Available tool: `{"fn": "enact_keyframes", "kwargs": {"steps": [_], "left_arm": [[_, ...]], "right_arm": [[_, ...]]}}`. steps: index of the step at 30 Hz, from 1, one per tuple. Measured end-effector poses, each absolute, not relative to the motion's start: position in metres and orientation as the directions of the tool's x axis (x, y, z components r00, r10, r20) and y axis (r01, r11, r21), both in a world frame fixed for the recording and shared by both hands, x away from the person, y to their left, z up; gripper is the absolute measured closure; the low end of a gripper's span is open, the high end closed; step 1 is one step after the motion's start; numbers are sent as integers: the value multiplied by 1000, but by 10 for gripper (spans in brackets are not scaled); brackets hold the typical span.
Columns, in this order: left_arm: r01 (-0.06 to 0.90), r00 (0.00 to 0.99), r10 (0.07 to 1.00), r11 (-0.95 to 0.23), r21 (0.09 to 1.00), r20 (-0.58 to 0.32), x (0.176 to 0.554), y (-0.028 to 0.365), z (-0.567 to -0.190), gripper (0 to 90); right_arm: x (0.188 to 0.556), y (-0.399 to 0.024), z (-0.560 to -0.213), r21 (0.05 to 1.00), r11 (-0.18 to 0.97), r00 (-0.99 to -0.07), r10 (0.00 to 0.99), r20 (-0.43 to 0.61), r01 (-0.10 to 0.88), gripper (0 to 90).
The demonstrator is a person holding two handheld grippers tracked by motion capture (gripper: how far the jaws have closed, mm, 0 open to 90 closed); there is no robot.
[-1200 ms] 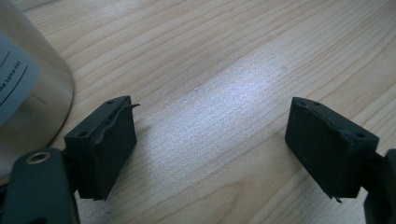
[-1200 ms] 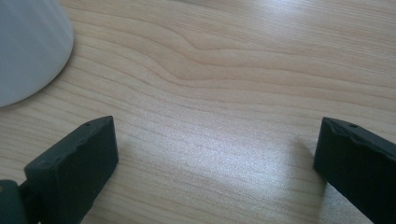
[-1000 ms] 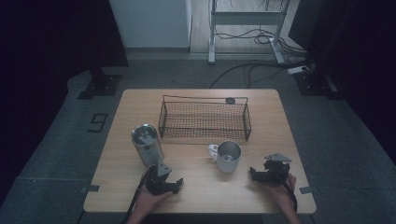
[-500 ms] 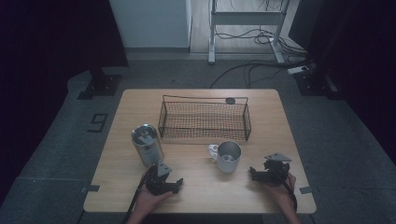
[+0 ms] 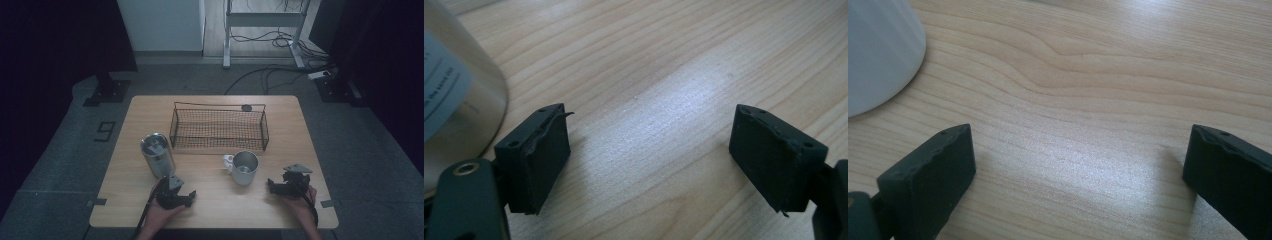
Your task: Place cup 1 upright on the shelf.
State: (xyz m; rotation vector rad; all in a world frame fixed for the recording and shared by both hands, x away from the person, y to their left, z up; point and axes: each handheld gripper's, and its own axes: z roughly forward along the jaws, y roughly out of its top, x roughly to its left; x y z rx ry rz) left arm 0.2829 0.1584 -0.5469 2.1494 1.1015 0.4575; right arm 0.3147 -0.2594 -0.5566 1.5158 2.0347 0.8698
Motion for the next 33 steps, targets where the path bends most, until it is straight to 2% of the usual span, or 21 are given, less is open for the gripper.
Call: {"fn": "enact_keyframes", "kwargs": {"steps": [4, 10, 33], "left_arm": [[547, 587, 808, -437, 714, 45, 280, 160, -541, 166], [524, 605, 796, -392, 756, -7, 275, 165, -525, 160], [501, 549, 835, -292, 815, -38, 269, 198, -490, 148]], "right_arm": [[315, -260, -557, 719, 196, -293, 956, 11, 667, 7], [315, -260, -557, 718, 196, -293, 956, 12, 668, 10], [315, -260, -557, 719, 196, -293, 956, 11, 667, 12]]}}
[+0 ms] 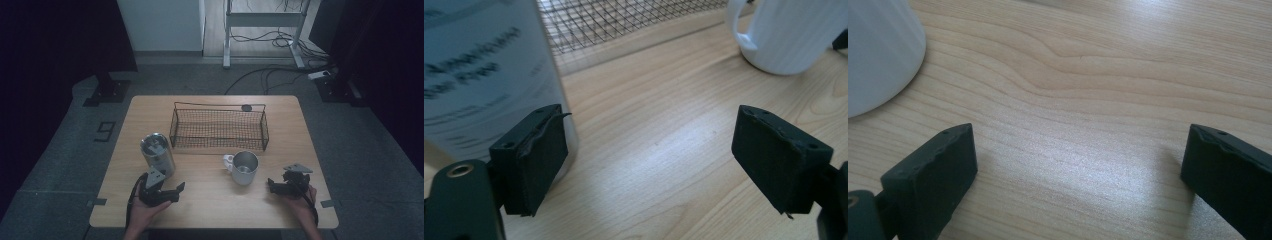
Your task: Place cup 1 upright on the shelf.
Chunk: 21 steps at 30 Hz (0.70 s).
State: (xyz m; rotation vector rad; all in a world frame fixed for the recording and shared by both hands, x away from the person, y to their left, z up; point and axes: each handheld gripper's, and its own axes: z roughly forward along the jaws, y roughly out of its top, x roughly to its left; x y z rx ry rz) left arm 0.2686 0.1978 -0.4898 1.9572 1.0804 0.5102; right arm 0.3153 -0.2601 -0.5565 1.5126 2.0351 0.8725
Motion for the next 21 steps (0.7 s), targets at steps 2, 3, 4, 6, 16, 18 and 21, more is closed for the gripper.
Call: {"fn": "enact_keyframes", "kwargs": {"steps": [2, 3, 4, 6, 16, 18, 21], "left_arm": [[503, 533, 845, -276, 819, -42, 268, 203, -486, 146], [505, 524, 850, -269, 820, -44, 268, 205, -485, 144], [505, 524, 850, -269, 820, -44, 268, 205, -485, 140], [516, 517, 855, -262, 815, -52, 268, 208, -482, 118], [529, 477, 877, -232, 817, -59, 269, 217, -479, 57], [533, 463, 884, -221, 816, -63, 270, 220, -480, 47], [542, 461, 885, -218, 811, -71, 272, 223, -481, 34]], "right_arm": [[315, -260, -557, 719, 196, -293, 956, 11, 667, 12], [315, -260, -556, 719, 196, -293, 956, 11, 667, 12], [315, -260, -557, 719, 196, -293, 956, 11, 667, 12], [315, -260, -557, 719, 196, -293, 956, 11, 667, 12], [315, -260, -556, 719, 196, -293, 956, 11, 667, 12], [315, -260, -557, 719, 196, -293, 956, 11, 667, 12], [315, -260, -557, 719, 195, -293, 956, 11, 667, 12]]}}
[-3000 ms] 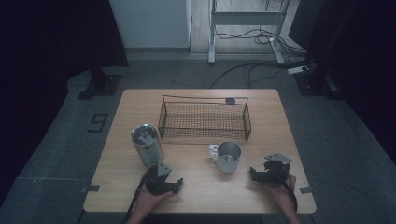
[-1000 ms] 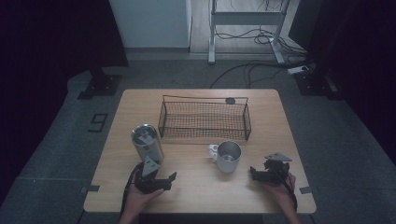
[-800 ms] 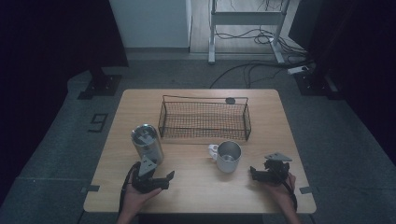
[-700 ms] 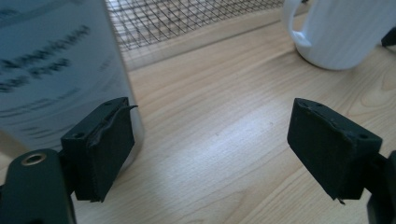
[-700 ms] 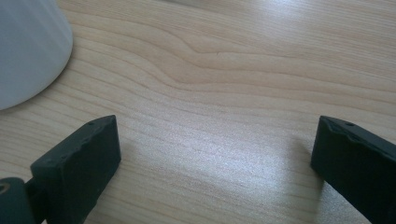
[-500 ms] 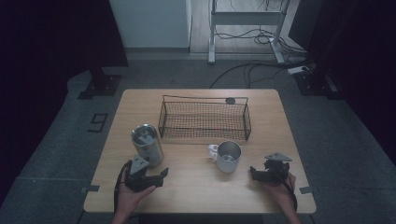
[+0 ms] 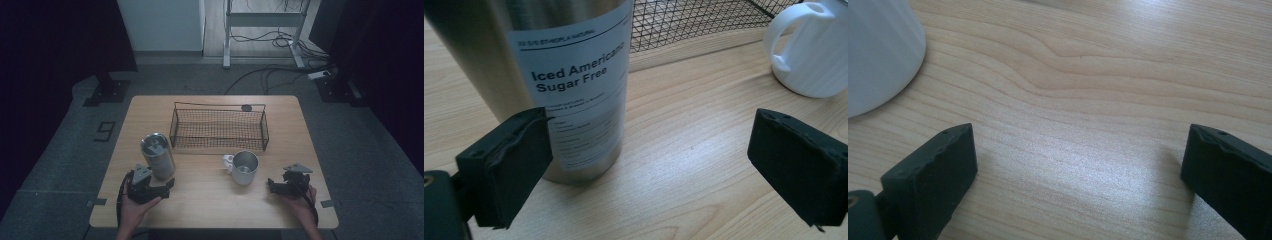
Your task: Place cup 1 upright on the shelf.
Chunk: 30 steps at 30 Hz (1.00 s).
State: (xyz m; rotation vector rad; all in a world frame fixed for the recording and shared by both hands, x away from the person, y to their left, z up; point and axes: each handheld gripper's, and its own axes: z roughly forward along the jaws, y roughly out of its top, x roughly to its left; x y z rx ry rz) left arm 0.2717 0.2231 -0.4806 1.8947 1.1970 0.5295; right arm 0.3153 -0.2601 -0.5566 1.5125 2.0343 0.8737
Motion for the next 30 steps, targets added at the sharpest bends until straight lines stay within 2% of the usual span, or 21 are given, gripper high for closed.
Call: {"fn": "enact_keyframes", "kwargs": {"steps": [14, 30], "left_arm": [[563, 395, 913, -152, 813, -102, 279, 240, -485, 4], [555, 380, 919, -136, 821, -104, 295, 252, -487, 1]], "right_arm": [[316, -260, -556, 720, 196, -293, 956, 11, 666, 18], [315, -261, -556, 724, 191, -289, 957, 12, 663, 31]]}}
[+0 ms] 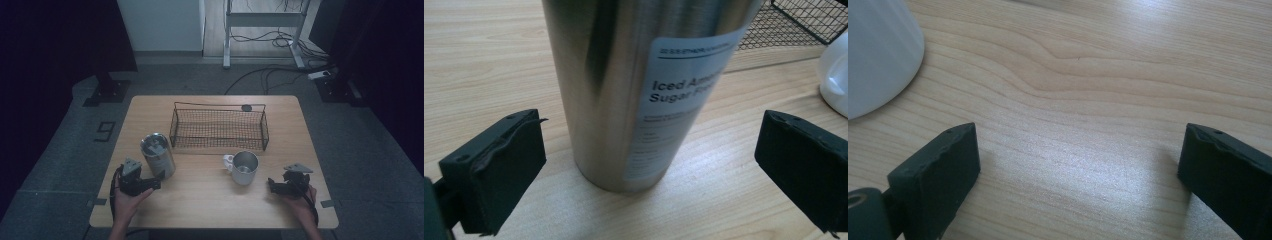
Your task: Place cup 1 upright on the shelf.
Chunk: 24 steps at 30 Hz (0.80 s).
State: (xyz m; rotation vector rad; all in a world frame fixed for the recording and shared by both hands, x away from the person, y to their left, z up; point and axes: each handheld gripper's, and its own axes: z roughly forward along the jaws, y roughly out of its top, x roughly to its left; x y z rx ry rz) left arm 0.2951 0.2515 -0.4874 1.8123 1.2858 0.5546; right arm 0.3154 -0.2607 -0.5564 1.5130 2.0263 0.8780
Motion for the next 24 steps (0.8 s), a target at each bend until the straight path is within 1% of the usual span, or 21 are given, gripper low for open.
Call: {"fn": "enact_keyframes", "kwargs": {"steps": [13, 24], "left_arm": [[551, 378, 920, -134, 823, -103, 312, 250, -484, 1], [547, 401, 909, -139, 826, -112, 325, 251, -483, 0]], "right_arm": [[315, -261, -556, 726, 188, -285, 959, 11, 662, 41], [315, -261, -556, 726, 186, -282, 959, 11, 661, 47]]}}
